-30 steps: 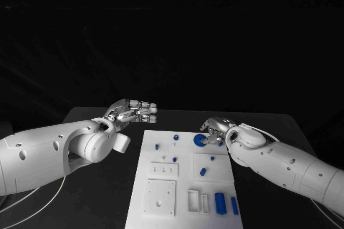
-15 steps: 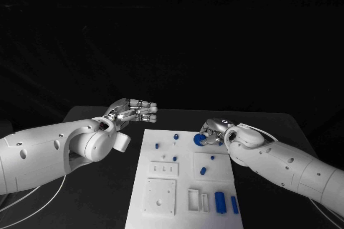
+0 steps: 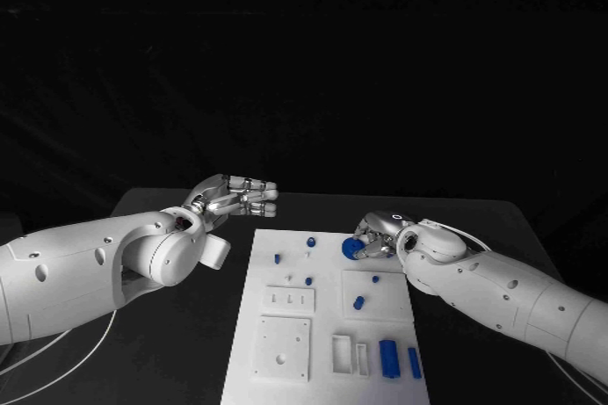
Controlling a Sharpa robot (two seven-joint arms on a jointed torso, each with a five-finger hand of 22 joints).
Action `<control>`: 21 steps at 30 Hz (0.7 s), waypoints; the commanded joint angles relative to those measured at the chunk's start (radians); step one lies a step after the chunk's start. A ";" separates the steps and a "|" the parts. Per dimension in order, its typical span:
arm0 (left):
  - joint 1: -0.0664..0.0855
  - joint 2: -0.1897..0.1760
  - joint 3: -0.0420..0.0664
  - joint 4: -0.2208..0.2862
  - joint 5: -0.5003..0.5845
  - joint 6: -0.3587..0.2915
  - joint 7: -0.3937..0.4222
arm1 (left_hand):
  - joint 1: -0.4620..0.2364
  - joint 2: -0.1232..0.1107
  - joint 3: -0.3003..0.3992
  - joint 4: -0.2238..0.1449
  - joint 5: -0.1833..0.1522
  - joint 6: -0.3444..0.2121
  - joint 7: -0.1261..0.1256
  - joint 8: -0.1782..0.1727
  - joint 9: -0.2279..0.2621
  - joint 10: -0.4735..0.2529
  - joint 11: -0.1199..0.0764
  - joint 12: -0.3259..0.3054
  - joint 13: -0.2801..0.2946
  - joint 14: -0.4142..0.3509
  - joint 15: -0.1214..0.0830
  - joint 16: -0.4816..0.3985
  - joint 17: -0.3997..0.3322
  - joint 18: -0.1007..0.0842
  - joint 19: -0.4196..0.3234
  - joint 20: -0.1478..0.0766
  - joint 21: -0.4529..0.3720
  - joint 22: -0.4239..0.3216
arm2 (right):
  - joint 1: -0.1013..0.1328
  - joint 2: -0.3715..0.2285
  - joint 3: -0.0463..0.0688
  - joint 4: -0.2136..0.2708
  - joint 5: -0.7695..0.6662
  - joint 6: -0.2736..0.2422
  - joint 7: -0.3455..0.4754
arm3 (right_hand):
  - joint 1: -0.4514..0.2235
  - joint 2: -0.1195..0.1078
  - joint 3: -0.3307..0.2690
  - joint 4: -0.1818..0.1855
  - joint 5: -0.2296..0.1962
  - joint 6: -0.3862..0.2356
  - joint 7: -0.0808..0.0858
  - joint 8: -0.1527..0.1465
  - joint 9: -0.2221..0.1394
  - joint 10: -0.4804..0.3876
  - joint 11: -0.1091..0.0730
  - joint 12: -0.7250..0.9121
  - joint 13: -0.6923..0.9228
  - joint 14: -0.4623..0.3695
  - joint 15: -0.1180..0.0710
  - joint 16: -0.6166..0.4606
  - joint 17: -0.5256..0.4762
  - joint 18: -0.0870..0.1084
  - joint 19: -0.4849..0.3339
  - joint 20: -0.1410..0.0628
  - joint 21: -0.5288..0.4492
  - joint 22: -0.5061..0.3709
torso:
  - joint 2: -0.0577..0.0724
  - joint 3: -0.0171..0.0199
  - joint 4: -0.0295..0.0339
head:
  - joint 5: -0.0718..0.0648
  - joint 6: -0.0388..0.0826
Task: Assemble the parts on the task board
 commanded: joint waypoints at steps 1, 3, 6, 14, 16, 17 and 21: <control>0.002 0.003 0.000 0.001 -0.004 0.015 0.005 | -0.003 -0.003 -0.001 -0.005 0.005 -0.007 -0.002 0.004 0.001 -0.005 0.001 0.002 0.001 -0.004 0.002 0.004 0.001 -0.004 -0.009 0.001 0.002 -0.001 | -0.001 0.003 0.000 -0.006 -0.001 0.018 0.007 | 0.008 -0.003 -0.005 0.001 -0.004 -0.009 0.001 0.003 0.001 -0.005 0.006 -0.004 -0.002 0.000 0.001 -0.004 -0.001 0.018 0.037 0.003 -0.006 0.081 | 0.000 0.0005 0.0000 | 0.000 0.000; 0.002 0.003 0.000 0.000 -0.004 0.015 0.005 | -0.003 -0.003 -0.001 -0.005 0.005 -0.007 -0.002 0.004 0.001 -0.005 0.001 0.002 0.001 -0.004 0.002 0.004 0.001 -0.004 -0.009 0.001 0.002 -0.001 | -0.003 0.005 -0.001 -0.012 -0.001 0.019 0.008 | 0.013 0.000 -0.004 0.002 -0.008 -0.007 0.000 0.003 0.001 -0.005 0.006 -0.004 -0.002 0.000 0.000 -0.004 -0.001 0.018 0.037 0.004 -0.005 0.081 | 0.001 0.0005 0.0001 | 0.000 0.000; 0.002 0.003 0.000 0.000 -0.004 0.016 0.004 | -0.005 -0.003 -0.002 -0.005 0.005 -0.011 -0.001 0.004 0.001 -0.006 0.001 0.003 0.001 -0.005 0.002 0.004 0.001 -0.004 -0.009 0.002 0.002 -0.001 | -0.004 0.007 -0.001 -0.017 -0.001 0.020 0.009 | 0.013 0.003 0.012 -0.003 -0.015 -0.001 0.000 0.003 0.001 -0.004 0.005 -0.002 -0.002 0.000 0.000 -0.004 -0.001 0.018 0.038 0.003 -0.004 0.082 | 0.000 0.0003 0.0010 | -0.001 -0.002; 0.002 0.004 0.000 -0.002 -0.004 0.017 0.003 | -0.005 -0.003 -0.002 -0.005 0.005 -0.011 -0.001 0.004 0.001 -0.006 0.001 0.003 0.001 -0.005 0.002 0.004 0.001 -0.004 -0.009 0.002 0.002 -0.001 | -0.007 0.012 -0.002 -0.024 0.005 0.025 0.017 | -0.018 0.008 0.116 -0.023 -0.045 0.018 -0.003 0.001 0.001 -0.002 0.002 0.003 0.001 0.001 -0.002 -0.002 0.002 0.016 0.038 0.001 -0.002 0.082 | 0.000 0.0005 -0.0004 | 0.000 -0.003; 0.002 0.005 0.000 -0.003 -0.004 0.018 0.003 | -0.005 -0.003 -0.002 -0.005 0.005 -0.011 -0.001 0.004 0.001 -0.006 0.001 0.003 0.001 -0.005 0.002 0.004 0.001 -0.004 -0.009 0.002 0.002 -0.001 | -0.008 0.013 -0.002 -0.025 0.007 0.027 0.020 | -0.026 0.007 0.125 -0.023 -0.044 0.032 -0.006 0.002 0.001 0.002 0.000 0.008 0.005 0.001 -0.004 -0.001 0.003 0.015 0.038 0.000 0.000 0.083 | 0.000 0.0004 -0.0006 | 0.001 -0.003; 0.002 0.005 0.000 -0.003 -0.004 0.018 0.003 | -0.005 -0.003 -0.002 -0.005 0.005 -0.011 -0.001 0.004 0.001 -0.006 0.001 0.003 0.001 -0.005 0.002 0.004 0.001 -0.004 -0.009 0.002 0.002 -0.001 | -0.009 0.013 -0.002 -0.025 0.007 0.028 0.021 | -0.032 0.007 0.128 -0.020 -0.041 0.045 -0.009 0.002 0.001 0.004 -0.002 0.010 0.006 0.002 -0.005 0.001 0.005 0.014 0.039 -0.001 0.002 0.083 | 0.000 0.0003 -0.0004 | 0.001 -0.003; 0.002 0.005 -0.001 -0.004 -0.004 0.018 0.002 | -0.006 -0.002 -0.002 -0.004 0.005 -0.010 -0.001 0.004 0.001 -0.006 0.001 0.002 0.001 -0.003 0.002 0.005 0.002 -0.004 -0.008 0.002 0.003 -0.001 | -0.010 0.013 -0.002 -0.024 0.008 0.026 0.025 | -0.029 0.018 0.150 -0.022 -0.051 0.097 -0.024 0.003 0.002 0.010 -0.011 0.019 0.014 0.002 -0.011 0.004 0.007 0.008 0.039 -0.007 0.007 0.084 | 0.000 0.0002 -0.0004 | 0.000 -0.004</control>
